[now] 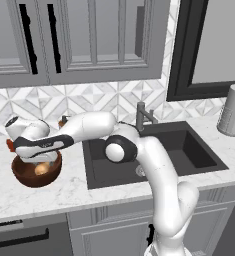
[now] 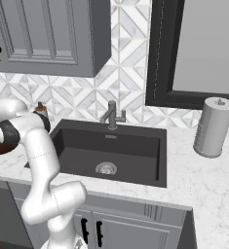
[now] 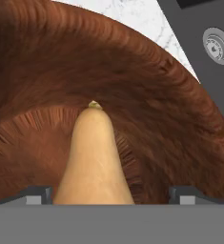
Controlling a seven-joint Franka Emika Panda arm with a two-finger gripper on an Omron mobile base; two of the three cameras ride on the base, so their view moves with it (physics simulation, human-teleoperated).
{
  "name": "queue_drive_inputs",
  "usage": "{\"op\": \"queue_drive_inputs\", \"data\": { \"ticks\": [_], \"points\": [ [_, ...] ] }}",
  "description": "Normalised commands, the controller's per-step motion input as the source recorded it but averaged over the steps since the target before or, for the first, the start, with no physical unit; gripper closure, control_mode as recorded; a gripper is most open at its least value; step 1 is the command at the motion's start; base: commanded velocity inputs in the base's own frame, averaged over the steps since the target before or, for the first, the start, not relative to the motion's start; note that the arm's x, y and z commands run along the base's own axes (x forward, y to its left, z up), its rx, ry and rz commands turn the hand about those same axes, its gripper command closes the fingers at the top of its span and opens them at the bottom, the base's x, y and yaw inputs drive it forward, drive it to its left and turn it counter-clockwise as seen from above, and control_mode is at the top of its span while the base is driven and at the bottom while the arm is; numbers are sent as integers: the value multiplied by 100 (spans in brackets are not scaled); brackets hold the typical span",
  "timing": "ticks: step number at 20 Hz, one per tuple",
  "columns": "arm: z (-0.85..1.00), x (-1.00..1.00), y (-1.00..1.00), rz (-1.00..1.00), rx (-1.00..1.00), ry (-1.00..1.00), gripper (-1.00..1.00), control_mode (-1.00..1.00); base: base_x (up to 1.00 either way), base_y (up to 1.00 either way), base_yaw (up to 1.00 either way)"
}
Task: Pick the squash from the sink and place it in the bowl. Then pick the bowl and place it in the microwave. Then close the microwave door and press the start button.
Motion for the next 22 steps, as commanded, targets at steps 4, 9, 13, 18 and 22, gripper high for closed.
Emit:
{"op": "queue_drive_inputs", "data": {
  "ticks": [4, 9, 13, 18, 22],
  "points": [
    [21, -3, -39, 0, 11, 0, -100, -100, 0, 0, 0],
    [11, -6, -55, 0, 14, 0, -100, -100, 0, 0, 0],
    [0, -10, -66, 0, 17, -3, -100, -100, 0, 0, 0],
    [0, -2, -44, 1, 14, -2, -100, -100, 0, 0, 0],
    [-5, 13, -3, 4, 11, 0, -100, -100, 0, 0, 0]
  ]
}}
